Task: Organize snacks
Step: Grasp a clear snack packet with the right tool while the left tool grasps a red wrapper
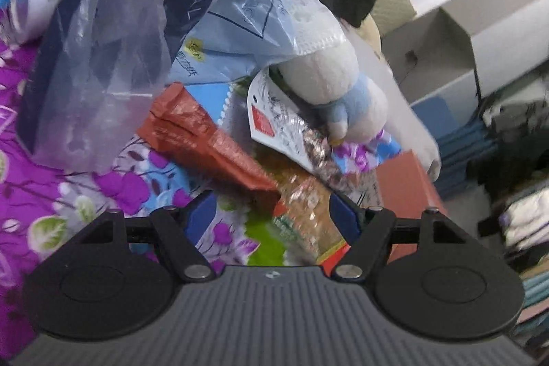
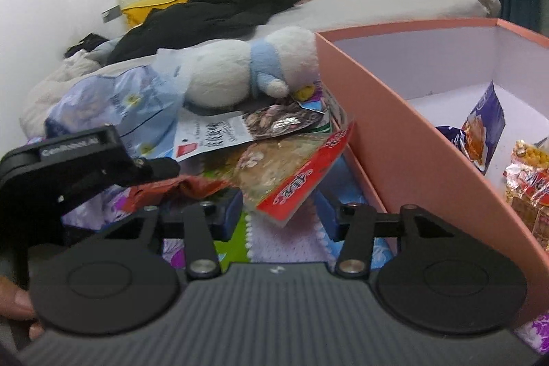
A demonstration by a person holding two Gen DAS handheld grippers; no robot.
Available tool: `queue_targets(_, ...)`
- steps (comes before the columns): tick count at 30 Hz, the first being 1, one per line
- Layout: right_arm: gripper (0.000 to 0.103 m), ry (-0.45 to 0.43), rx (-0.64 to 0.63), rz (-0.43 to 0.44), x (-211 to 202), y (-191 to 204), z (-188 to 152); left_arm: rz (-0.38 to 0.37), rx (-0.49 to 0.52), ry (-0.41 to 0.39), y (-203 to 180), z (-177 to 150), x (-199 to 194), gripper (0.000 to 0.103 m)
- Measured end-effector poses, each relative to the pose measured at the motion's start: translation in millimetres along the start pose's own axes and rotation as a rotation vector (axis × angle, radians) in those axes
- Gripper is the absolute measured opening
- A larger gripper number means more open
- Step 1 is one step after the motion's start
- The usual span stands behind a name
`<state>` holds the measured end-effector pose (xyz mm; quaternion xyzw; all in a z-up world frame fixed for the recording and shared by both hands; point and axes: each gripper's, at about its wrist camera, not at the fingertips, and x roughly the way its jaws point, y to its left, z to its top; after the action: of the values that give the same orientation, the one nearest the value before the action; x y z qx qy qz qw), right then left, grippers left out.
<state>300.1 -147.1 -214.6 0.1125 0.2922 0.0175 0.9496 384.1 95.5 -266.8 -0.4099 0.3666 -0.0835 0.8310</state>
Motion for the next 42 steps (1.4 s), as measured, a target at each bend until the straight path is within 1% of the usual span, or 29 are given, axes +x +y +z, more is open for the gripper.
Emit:
queue_targets(3, 0.047, -0.012, -0.014, -0.029, 6.7, 2.8, 0.6, 0.007, -0.05, -0.004, 3.9, 4.4, 9.0, 0.076)
queue_targets(4, 0.046, 0.001, -0.014, -0.035, 11.0, 3.3, 1.1, 0.01, -0.065, 0.0, 4.6, 5.4, 13.3, 0.076)
queue_targets(5, 0.043, 0.02, -0.001, -0.036, 15.3, 1.7, 1.1, 0.009, -0.069, 0.001, 5.6, 5.9, 15.5, 0.076)
queue_targets(6, 0.04, 0.034, 0.018, -0.037, 19.5, -0.6, 1.3, 0.024, -0.066, 0.006, 5.2, 6.2, 18.4, 0.076)
queue_targets(7, 0.033, 0.044, 0.026, -0.042, 23.1, -1.6, 1.3, 0.056, -0.054, 0.012, 3.7, 6.4, 22.0, 0.072)
queue_targets(8, 0.031, 0.057, 0.032, -0.041, 27.2, -2.9, 0.9, 0.068, -0.045, 0.014, 2.6, 6.3, 25.1, 0.068)
queue_targets(9, 0.029, 0.069, 0.042, -0.034, 28.6, -4.0, 0.8, 0.062, -0.048, 0.02, 3.1, 5.5, 27.4, 0.065)
queue_targets(10, 0.024, 0.072, 0.053, -0.026, 28.9, -4.8, 1.2, 0.055, -0.056, 0.027, 4.2, 5.2, 29.9, 0.057)
queue_targets(11, 0.016, 0.065, 0.05, -0.027, 27.3, -4.7, 1.8, 0.061, -0.054, 0.032, 4.7, 4.8, 32.0, 0.046)
queue_targets(12, 0.014, 0.056, 0.036, -0.024, 25.3, -3.3, 2.8, 0.073, -0.044, 0.03, 4.1, 4.5, 33.0, 0.043)
queue_targets(13, 0.013, 0.051, 0.029, -0.017, 23.2, -2.8, 3.3, 0.065, -0.039, 0.029, 4.4, 3.9, 32.6, 0.034)
queue_targets(14, 0.01, 0.053, 0.028, -0.012, 21.2, -2.6, 3.6, 0.048, -0.039, 0.025, 4.6, 3.9, 31.7, 0.032)
queue_targets(16, 0.008, 0.056, 0.027, -0.006, 17.4, -2.8, 4.0, 0.065, -0.018, -0.006, -0.4, 2.5, 23.5, 0.031)
queue_targets(17, 0.006, 0.052, 0.024, -0.002, 14.3, -2.9, 4.3, 0.064, -0.005, -0.009, -2.3, 1.9, 19.7, 0.031)
queue_targets(20, 0.005, 0.049, 0.015, 0.007, 3.3, -2.0, 3.2, 0.033, -0.021, -0.006, -3.1, -2.6, 5.5, 0.03)
queue_targets(23, 0.004, 0.047, -0.006, 0.014, -8.2, 1.0, 0.2, 0.049, -0.021, -0.008, -4.1, -9.2, -10.5, 0.03)
queue_targets(25, 0.004, 0.046, -0.013, 0.015, -17.7, 1.4, -2.0, 0.045, -0.028, 0.001, -4.0, -15.3, -20.7, 0.03)
queue_targets(29, 0.004, 0.039, -0.029, 0.018, -40.8, -0.2, -7.3, 0.056, -0.002, 0.02, -6.6, -34.8, -51.0, 0.03)
queue_targets(33, 0.004, 0.032, -0.052, 0.013, -62.2, -2.1, -14.4, 0.054, 0.007, 0.05, -5.2, -59.7, -80.6, 0.03)
queue_targets(36, 0.004, 0.035, -0.066, 0.016, -77.8, -4.6, -20.9, 0.067, 0.012, 0.065, -1.7, -76.9, -102.8, 0.03)
queue_targets(38, 0.004, 0.042, -0.076, 0.019, -87.9, -6.3, -25.8, 0.062, -0.004, 0.075, 1.5, -84.9, -114.3, 0.03)
queue_targets(42, 0.004, 0.035, -0.104, 0.019, -110.7, -10.4, -37.1, 0.082, 0.033, 0.077, 1.8, -96.8, -138.6, 0.03)
